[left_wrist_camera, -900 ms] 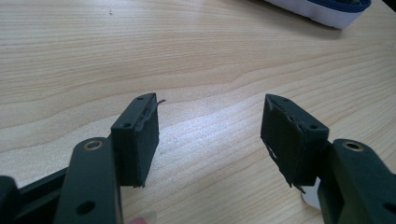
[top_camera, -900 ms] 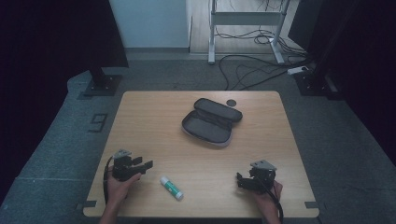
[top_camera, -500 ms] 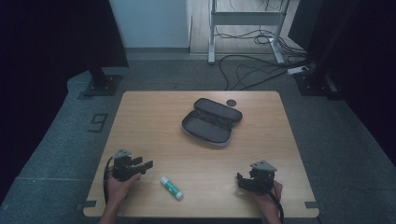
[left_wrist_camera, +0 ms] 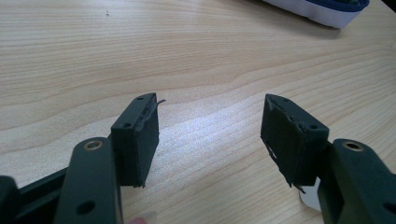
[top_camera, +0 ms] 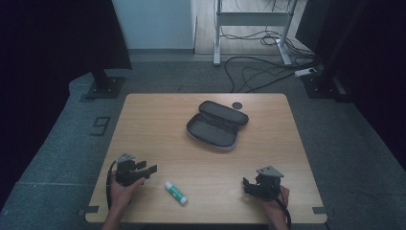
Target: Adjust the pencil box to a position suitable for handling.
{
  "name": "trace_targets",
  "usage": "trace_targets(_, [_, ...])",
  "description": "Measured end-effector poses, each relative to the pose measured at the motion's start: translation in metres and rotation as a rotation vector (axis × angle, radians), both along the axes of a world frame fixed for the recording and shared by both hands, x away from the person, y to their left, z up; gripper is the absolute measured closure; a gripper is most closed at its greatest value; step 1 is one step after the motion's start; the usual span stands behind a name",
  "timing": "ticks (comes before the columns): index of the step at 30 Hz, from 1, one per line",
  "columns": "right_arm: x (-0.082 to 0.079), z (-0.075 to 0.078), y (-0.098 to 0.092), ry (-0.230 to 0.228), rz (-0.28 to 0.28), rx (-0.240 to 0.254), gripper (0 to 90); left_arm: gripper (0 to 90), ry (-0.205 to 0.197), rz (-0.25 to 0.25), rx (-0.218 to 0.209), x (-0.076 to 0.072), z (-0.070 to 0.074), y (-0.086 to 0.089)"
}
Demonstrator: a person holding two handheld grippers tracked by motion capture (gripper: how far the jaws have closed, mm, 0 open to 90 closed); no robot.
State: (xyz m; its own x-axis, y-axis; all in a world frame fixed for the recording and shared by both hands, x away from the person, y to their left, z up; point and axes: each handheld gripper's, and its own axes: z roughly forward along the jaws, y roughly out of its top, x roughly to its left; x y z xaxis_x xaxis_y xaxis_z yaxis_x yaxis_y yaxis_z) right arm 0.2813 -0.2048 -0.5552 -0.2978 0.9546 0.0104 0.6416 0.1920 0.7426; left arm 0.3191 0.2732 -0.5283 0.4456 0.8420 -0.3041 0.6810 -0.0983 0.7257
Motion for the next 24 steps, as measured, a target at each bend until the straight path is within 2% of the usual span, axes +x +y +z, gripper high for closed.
trace_targets(10, [-0.0012,0.0002,0.0005,-0.005,-0.003,0.003,18.1,37.5,-0.006,-0.003,-0.007,-0.0004,0.0013,-0.0001])
trace_targets(11, [-0.0013,0.0002,0.0005,-0.006,-0.002,0.003,18.8,37.5,-0.007,-0.002,-0.008,-0.0006,0.0018,0.0])
trace_targets(12, [-0.0028,0.0004,0.0007,-0.013,-0.006,0.005,23.8,37.5,-0.009,-0.002,-0.008,-0.0008,0.0028,0.0003])
trace_targets(18, [-0.0029,0.0006,0.0007,-0.017,-0.015,0.006,25.0,37.5,-0.018,-0.006,-0.008,0.0001,0.0055,-0.0008])
trace_targets(24, [-0.0003,0.0031,-0.0017,-0.012,-0.02,0.039,27.0,37.5,-0.027,-0.01,-0.008,0.0002,0.0079,-0.0023])
